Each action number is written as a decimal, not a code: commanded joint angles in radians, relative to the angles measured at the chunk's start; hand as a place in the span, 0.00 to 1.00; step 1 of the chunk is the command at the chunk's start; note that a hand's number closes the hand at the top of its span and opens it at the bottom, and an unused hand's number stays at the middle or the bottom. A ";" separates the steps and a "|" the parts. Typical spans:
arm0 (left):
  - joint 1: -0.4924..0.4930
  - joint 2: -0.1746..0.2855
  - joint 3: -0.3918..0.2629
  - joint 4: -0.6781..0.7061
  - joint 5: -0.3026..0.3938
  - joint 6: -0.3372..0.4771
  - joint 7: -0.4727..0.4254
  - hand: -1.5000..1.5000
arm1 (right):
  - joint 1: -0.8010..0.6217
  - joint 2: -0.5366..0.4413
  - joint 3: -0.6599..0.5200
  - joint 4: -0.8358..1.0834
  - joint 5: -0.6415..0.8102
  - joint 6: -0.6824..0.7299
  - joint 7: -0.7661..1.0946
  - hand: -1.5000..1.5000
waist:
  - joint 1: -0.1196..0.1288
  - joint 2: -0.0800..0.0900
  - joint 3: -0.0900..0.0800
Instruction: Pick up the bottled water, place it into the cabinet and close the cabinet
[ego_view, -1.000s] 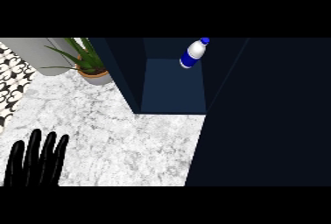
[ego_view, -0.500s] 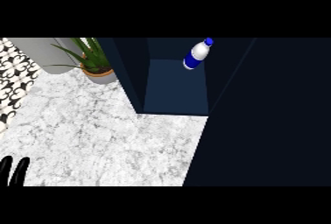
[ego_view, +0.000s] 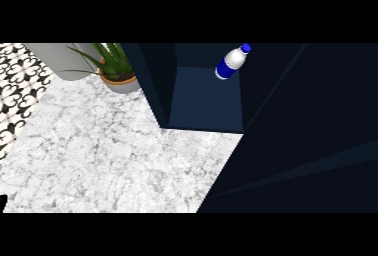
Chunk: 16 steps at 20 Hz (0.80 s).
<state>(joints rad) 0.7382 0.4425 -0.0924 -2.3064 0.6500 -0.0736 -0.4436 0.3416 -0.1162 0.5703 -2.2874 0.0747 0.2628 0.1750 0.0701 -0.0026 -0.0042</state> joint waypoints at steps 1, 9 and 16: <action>0.026 0.035 0.088 -0.003 0.110 -0.066 0.008 0.00 | -0.133 0.110 0.170 0.089 -0.047 -0.073 0.115 1.00 | -0.006 0.007 0.000; 0.148 0.062 0.294 0.030 0.270 -0.238 -0.024 0.00 | -0.557 0.115 0.014 0.253 -0.266 -0.311 0.258 1.00 | -0.020 0.006 0.003; 0.206 0.030 0.372 0.038 0.337 -0.340 -0.008 0.00 | -0.791 0.116 -0.165 0.494 -0.476 -0.331 0.215 1.00 | -0.035 0.004 0.004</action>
<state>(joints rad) 0.9113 0.4743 0.2180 -2.2714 0.9281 -0.3572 -0.4661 -0.3331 -0.0018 0.4844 -1.9145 -0.3043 -0.0574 0.4056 0.0412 0.0015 -0.0005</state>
